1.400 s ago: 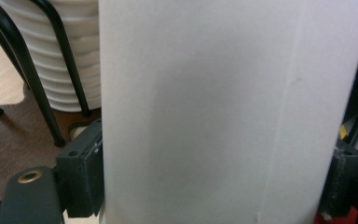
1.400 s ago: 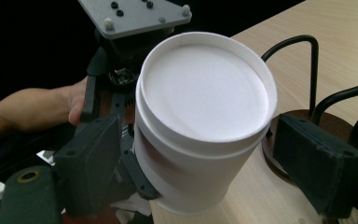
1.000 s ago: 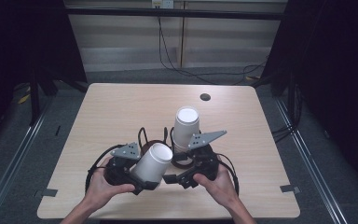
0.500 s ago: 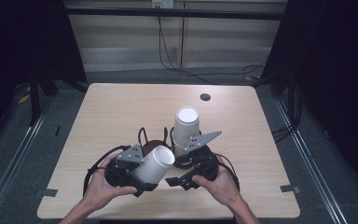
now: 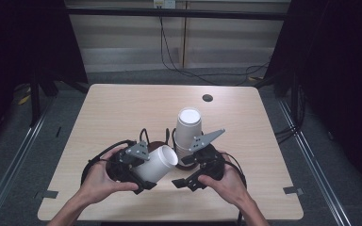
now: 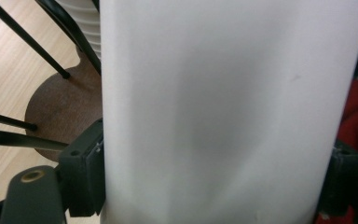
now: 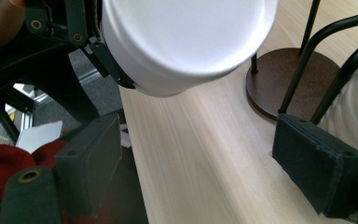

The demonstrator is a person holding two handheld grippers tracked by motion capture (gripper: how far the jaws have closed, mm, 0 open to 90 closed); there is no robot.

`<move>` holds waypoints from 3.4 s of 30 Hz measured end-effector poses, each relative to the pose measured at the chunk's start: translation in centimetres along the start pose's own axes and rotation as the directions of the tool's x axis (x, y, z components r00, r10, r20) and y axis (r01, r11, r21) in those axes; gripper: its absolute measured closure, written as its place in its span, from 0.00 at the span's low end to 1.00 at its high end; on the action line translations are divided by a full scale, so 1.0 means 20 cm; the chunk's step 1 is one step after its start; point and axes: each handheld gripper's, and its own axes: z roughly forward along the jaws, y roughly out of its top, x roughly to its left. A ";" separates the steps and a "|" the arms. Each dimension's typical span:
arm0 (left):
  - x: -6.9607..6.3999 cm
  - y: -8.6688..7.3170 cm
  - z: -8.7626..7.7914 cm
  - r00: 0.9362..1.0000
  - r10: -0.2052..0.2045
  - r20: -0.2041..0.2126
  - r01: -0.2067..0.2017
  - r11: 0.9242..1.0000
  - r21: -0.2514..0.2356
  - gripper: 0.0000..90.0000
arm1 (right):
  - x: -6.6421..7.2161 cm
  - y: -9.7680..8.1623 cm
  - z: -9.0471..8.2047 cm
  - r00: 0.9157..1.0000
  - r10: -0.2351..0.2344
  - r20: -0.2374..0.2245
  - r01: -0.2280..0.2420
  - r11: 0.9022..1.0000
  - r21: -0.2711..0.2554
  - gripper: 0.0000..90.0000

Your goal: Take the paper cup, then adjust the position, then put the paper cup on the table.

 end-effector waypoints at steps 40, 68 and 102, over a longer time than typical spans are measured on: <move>-0.12 0.00 0.24 0.987 0.153 0.042 -0.159 0.948 0.276 0.20 | 0.03 -0.02 0.16 0.986 -0.160 -0.037 0.164 0.940 0.299 0.17; -0.17 0.02 0.27 0.976 0.192 0.102 -0.212 0.945 0.248 0.20 | 0.08 -0.02 0.24 0.975 -0.175 -0.140 0.211 0.927 0.310 0.19; -0.15 -0.04 0.28 0.966 0.247 0.079 -0.254 0.962 0.098 0.16 | 0.07 -0.02 0.25 0.974 -0.191 -0.125 0.221 0.927 0.302 0.28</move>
